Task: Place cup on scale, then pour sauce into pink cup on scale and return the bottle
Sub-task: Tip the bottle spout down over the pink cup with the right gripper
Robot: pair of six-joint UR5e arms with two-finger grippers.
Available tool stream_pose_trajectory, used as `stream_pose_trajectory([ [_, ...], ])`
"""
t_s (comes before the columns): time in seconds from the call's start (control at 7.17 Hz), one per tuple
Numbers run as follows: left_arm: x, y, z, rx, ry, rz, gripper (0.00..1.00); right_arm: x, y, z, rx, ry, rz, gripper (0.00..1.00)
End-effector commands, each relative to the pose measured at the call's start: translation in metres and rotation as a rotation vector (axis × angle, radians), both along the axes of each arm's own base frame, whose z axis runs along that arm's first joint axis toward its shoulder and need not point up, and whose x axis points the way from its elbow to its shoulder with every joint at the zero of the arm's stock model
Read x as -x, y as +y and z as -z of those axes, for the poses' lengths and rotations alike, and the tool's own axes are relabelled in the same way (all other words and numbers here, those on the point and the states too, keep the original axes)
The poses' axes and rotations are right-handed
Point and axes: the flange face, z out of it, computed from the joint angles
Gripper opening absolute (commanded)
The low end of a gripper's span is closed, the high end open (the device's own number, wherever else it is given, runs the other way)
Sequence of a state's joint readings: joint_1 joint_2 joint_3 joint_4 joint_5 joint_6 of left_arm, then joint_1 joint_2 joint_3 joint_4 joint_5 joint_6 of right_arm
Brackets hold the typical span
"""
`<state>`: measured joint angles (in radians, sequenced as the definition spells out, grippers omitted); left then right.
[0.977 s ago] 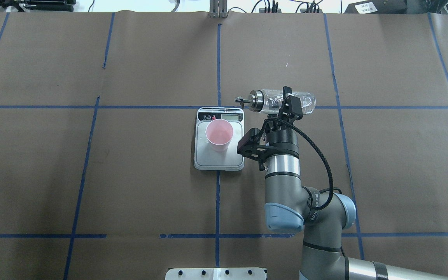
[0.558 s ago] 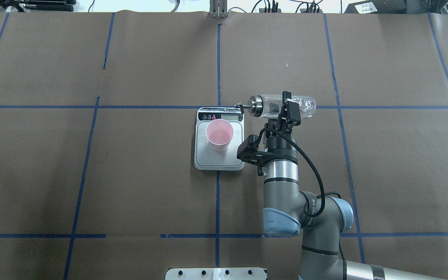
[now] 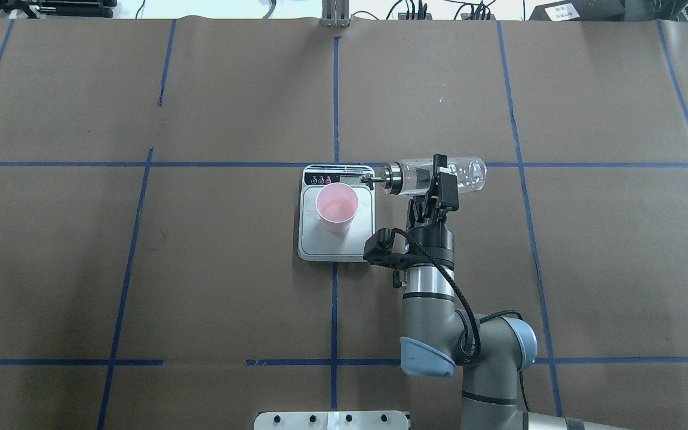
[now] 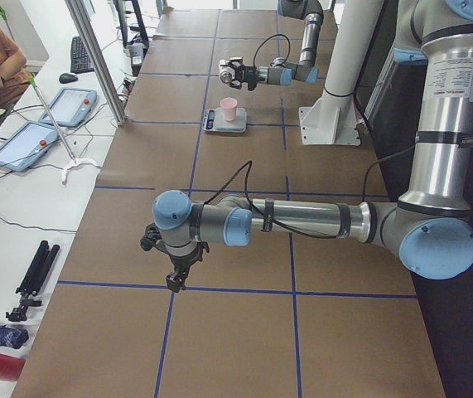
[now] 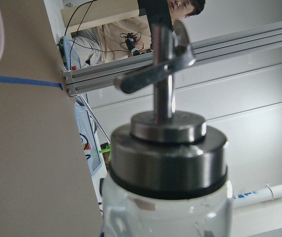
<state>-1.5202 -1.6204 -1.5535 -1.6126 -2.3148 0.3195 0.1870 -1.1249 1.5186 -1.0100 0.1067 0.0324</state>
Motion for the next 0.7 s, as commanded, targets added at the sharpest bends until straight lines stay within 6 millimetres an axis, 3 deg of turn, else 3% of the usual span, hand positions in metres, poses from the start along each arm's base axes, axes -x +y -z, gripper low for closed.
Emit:
stream_pose_trajectory([
  [0.0, 0.0, -0.001, -0.004, 0.006, 0.0, -0.001, 1.0, 0.01, 0.001, -0.009, -0.022, 0.04, -0.033, 0.0],
  [0.56, 0.0, -0.002, -0.003, 0.006, 0.0, -0.001, 1.0, 0.014, 0.001, 0.004, -0.031, 0.138, -0.059, 0.0],
])
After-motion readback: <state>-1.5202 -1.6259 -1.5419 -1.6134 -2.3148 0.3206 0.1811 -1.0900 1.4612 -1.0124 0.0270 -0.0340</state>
